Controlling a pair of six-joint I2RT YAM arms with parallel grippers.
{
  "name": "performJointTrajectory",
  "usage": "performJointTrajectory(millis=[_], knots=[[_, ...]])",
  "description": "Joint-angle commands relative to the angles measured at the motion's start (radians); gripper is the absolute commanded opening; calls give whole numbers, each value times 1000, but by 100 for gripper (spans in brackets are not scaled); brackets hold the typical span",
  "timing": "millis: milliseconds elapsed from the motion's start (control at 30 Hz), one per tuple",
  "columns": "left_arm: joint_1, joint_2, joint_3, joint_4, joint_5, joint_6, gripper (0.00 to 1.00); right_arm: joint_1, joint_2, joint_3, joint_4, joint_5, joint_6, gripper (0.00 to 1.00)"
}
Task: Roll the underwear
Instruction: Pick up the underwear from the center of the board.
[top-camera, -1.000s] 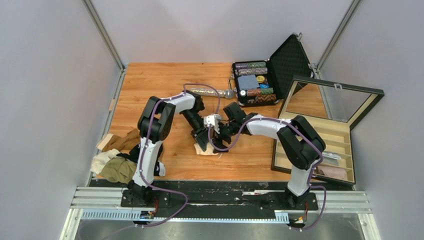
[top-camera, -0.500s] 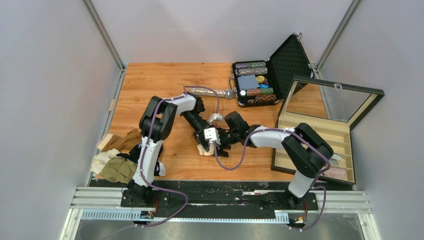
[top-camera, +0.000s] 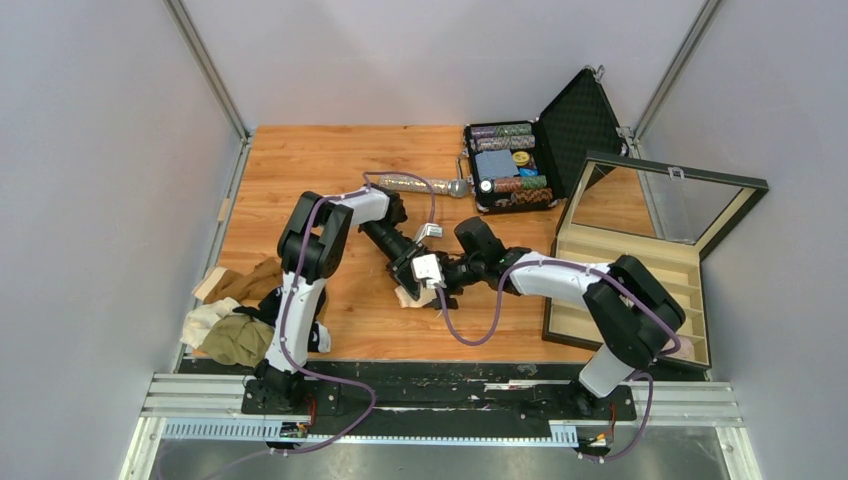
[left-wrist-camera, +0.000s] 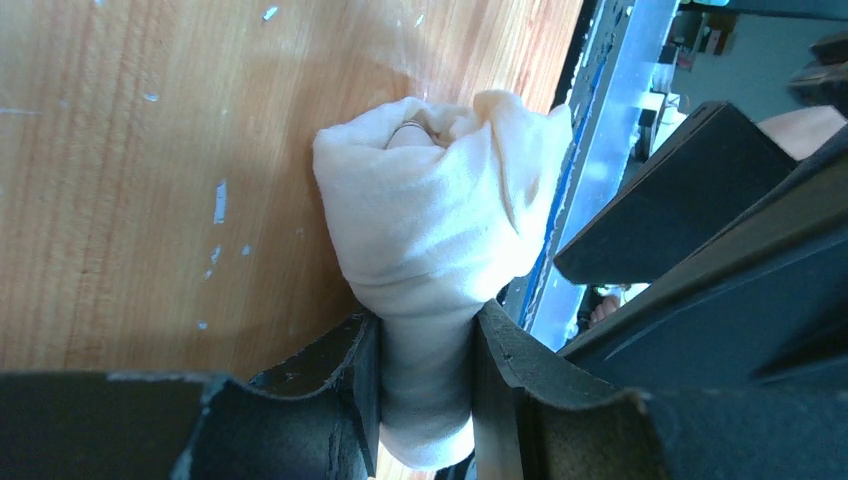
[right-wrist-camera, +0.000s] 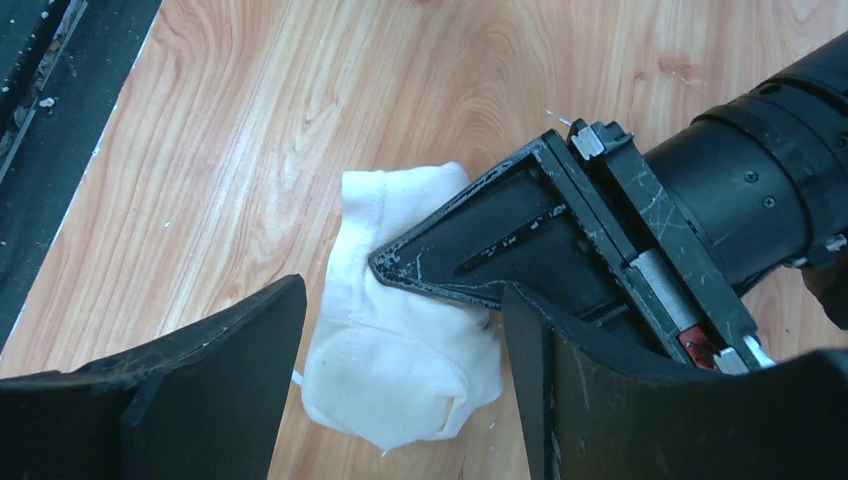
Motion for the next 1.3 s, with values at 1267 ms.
performJointTrajectory(millis=[1267], knots=[[-5,37,15,87,8,72,0,11,265,154,-103,87,-78,62]])
